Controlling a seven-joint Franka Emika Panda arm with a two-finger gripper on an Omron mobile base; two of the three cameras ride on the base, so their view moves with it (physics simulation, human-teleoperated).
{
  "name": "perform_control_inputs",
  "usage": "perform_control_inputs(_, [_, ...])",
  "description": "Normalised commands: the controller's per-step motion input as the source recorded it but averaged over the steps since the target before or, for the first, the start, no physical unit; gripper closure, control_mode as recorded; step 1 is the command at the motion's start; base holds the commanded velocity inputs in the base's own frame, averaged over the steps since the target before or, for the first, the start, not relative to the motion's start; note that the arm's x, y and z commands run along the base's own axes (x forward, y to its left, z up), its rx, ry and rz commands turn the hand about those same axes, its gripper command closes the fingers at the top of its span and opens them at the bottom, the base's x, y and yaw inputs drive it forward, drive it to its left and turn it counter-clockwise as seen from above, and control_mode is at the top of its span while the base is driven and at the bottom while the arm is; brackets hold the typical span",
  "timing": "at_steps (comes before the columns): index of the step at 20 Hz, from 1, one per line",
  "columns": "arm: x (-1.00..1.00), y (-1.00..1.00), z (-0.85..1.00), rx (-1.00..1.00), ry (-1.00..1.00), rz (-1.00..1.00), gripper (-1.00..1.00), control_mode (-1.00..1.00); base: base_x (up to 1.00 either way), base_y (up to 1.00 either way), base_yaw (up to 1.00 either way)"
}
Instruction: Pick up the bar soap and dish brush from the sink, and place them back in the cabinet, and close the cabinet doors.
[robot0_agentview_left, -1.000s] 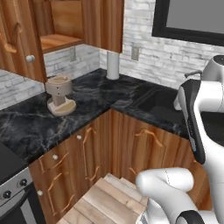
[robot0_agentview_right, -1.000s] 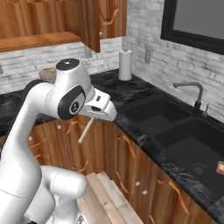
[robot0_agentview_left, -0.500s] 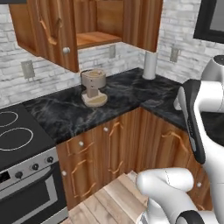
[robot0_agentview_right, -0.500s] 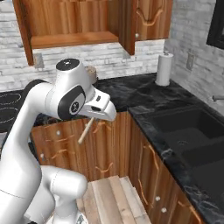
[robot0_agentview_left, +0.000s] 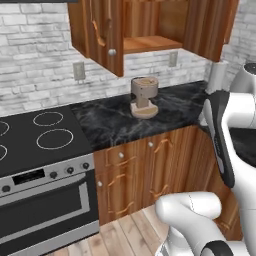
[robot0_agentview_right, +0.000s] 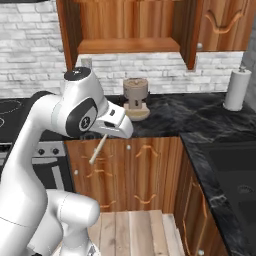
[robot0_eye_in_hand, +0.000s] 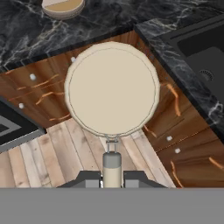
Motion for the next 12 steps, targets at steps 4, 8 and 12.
perform_control_inputs(4, [0.00, 0.00, 0.00, 0.00, 0.00, 0.00, 1.00, 1.00, 0.22, -0.34, 0.41])
perform_control_inputs(8, [0.00, 0.00, 0.00, 0.00, 0.00, 0.00, 1.00, 1.00, 0.24, -0.40, 0.31])
perform_control_inputs(12, [0.00, 0.00, 0.00, 0.00, 0.00, 0.00, 1.00, 1.00, 0.28, -0.42, 0.23])
